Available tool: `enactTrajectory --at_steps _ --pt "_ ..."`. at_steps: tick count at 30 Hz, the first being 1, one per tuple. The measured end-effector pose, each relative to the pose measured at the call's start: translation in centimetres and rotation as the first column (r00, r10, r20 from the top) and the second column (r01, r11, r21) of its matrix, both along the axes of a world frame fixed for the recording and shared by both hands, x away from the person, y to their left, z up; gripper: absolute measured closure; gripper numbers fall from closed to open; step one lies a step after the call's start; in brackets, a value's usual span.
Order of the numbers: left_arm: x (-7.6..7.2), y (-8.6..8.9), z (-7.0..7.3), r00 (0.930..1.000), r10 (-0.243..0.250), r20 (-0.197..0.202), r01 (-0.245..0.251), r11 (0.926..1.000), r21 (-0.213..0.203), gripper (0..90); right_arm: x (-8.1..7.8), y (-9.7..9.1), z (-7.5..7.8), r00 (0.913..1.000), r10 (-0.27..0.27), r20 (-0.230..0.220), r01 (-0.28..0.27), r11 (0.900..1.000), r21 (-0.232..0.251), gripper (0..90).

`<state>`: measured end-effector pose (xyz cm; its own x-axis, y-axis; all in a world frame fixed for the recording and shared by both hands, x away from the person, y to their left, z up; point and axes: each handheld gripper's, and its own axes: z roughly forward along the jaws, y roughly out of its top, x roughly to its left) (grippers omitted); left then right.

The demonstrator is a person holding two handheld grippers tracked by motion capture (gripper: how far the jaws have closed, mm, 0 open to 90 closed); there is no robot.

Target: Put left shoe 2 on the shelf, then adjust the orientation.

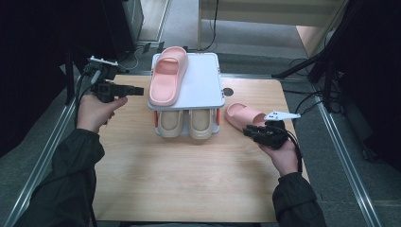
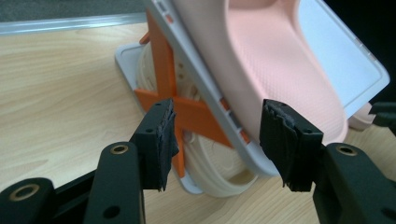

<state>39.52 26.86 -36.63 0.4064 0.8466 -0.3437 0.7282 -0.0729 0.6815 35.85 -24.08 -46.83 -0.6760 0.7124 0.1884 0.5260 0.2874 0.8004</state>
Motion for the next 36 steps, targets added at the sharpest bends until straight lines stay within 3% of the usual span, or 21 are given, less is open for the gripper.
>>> enactTrajectory --at_steps 6,9,16,22,36 --pt "-1.4 0.6 -1.8 1.0 0.003 -0.004 -0.003 1.0 -0.001 45.1 0.3 -0.3 0.0 0.9998 -0.011 -0.016 0.011 0.9998 0.016 90.0" --pt "-2.1 0.7 -2.6 0.9999 0.008 0.009 -0.008 1.0 -0.001 44.9 0.6 -0.5 -0.2 0.9999 -0.014 0.0 0.014 0.9999 -0.006 90.0" --pt "-3.2 0.7 -4.6 0.9999 0.006 -0.01 -0.006 0.9999 -0.015 43.6 1.7 -2.3 -1.2 0.9984 -0.056 -0.007 0.056 0.9983 -0.017 90.0" --pt "-4.1 0.5 -6.0 0.9999 0.015 0.0 -0.015 0.9998 -0.009 43.6 2.5 -3.3 -1.8 0.9959 -0.09 -0.012 0.09 0.9955 -0.031 90.0" --pt "-6.1 0.3 -7.7 0.999 0.027 0.036 -0.027 0.9995 0.013 43.3 3.6 -3.9 -3.2 0.9924 -0.119 -0.029 0.117 0.9895 -0.085 90.0"
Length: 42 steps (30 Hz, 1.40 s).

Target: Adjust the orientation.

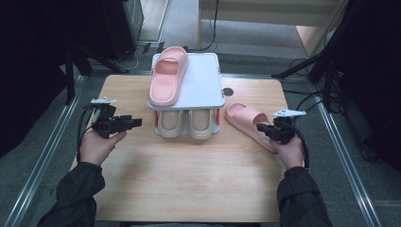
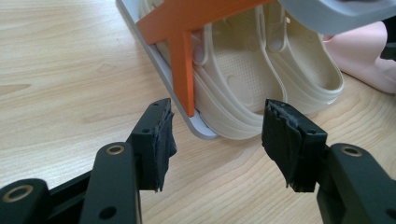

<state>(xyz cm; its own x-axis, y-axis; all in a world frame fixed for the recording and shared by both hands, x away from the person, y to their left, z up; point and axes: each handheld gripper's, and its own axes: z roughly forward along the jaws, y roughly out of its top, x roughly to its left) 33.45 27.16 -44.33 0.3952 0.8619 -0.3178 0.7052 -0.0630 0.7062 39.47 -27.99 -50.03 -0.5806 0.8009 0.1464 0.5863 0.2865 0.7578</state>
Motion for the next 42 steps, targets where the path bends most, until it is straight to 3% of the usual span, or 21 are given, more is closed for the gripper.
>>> enactTrajectory --at_steps 2,9,27,42 --pt "-0.4 -0.2 -0.1 0.9999 0.001 0.015 -0.001 1.0 0.005 43.4 0.2 0.0 -0.2 0.9999 -0.007 -0.01 0.007 1.0 -0.003 90.0" --pt "-1.0 -0.3 -0.5 0.9999 -0.016 -0.004 0.016 0.9993 -0.033 42.6 0.8 0.0 -0.8 0.9991 -0.024 -0.036 0.023 0.9994 -0.026 90.0" --pt "-1.6 -0.4 -1.2 0.9986 -0.04 -0.034 0.039 0.999 -0.021 42.5 1.1 2.2 -1.2 0.9969 -0.011 -0.077 0.007 0.9988 -0.049 90.0" --pt "-2.3 0.1 -1.6 0.9989 -0.024 -0.04 0.023 0.9996 -0.018 42.2 1.6 4.4 -1.1 0.9956 0.004 -0.093 -0.01 0.9985 -0.054 90.0"
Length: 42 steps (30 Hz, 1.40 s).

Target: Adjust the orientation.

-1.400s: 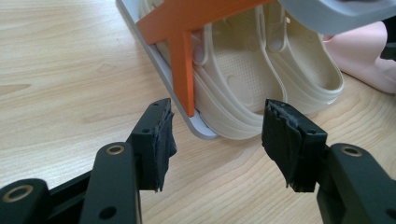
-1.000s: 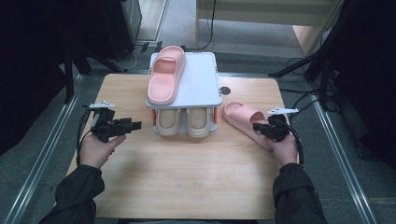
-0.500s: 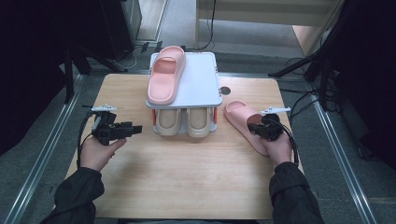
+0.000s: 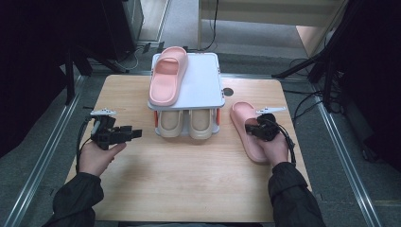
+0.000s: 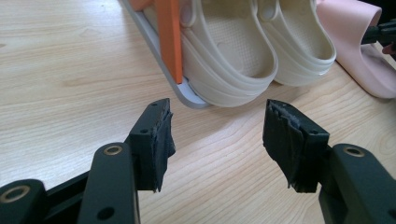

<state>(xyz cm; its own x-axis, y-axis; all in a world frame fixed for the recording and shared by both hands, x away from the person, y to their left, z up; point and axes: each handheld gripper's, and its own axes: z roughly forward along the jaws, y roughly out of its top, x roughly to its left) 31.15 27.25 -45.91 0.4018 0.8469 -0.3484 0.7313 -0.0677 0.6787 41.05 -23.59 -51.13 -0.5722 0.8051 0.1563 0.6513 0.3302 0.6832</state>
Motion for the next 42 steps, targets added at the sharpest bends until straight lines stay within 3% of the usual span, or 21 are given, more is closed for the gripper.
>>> enactTrajectory --at_steps 14,28,37,42 --pt "-0.3 0.5 -0.2 0.9998 0.019 -0.005 -0.019 0.9998 -0.003 42.1 0.4 0.8 0.1 0.9999 0.007 -0.011 -0.007 1.0 0.006 87.6" --pt "1.3 0.0 -0.4 0.9998 -0.005 -0.021 0.005 0.9999 -0.011 42.0 -2.9 -1.8 3.0 0.9958 -0.032 0.086 0.024 0.9957 0.089 82.0" --pt "2.1 -0.5 -0.6 0.9993 -0.018 -0.033 0.017 0.9997 -0.015 41.9 -3.3 -4.1 2.7 0.984 -0.144 0.105 0.134 0.9865 0.094 68.7" --pt "2.3 -0.7 -0.7 0.999 -0.022 -0.039 0.022 0.9997 -0.012 42.0 -2.5 -4.3 1.7 0.9793 -0.178 0.096 0.17 0.9813 0.091 65.9"
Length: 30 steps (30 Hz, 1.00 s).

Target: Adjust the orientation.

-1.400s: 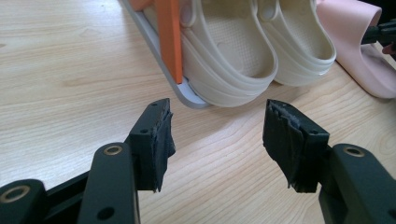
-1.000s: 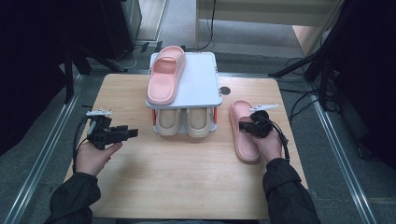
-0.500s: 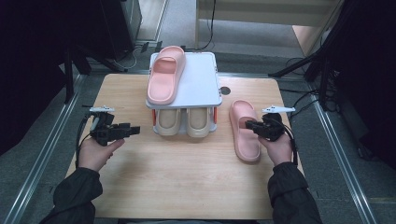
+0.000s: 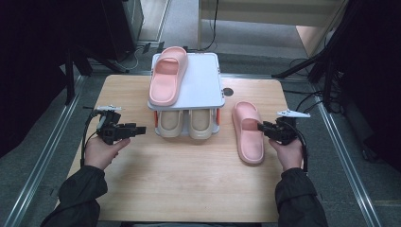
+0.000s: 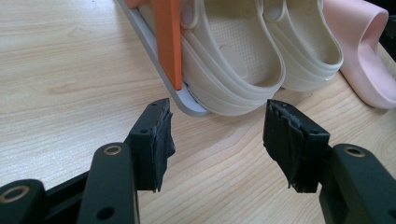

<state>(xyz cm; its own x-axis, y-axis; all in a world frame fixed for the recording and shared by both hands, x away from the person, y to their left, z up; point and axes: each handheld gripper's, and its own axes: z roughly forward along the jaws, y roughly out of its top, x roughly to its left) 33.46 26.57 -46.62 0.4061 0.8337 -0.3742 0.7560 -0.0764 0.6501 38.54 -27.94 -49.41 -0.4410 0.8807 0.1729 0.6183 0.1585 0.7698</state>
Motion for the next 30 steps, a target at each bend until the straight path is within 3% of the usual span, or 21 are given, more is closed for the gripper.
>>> enactTrajectory --at_steps 12,20,28,30 --pt "0.0 0.1 -0.2 1.0 0.0 -0.01 0.0 1.0 0.006 42.0 1.6 0.7 -2.0 0.9967 -0.078 -0.023 0.077 0.9968 -0.021 63.8" --pt "-0.2 0.4 -0.3 0.9998 0.01 -0.015 -0.01 0.9999 0.003 42.0 2.4 0.7 -2.8 0.9919 -0.123 -0.033 0.123 0.9924 -0.005 63.3" --pt "-0.2 0.4 -0.3 0.9998 0.013 -0.015 -0.013 0.9999 0.001 42.0 2.4 0.4 -2.6 0.9893 -0.14 -0.04 0.14 0.9901 -0.016 73.3" --pt "-0.2 0.5 -0.3 0.9998 0.01 -0.017 -0.009 1.0 0.002 42.1 2.4 0.1 -2.5 0.9859 -0.159 -0.052 0.159 0.9872 0.001 76.2"
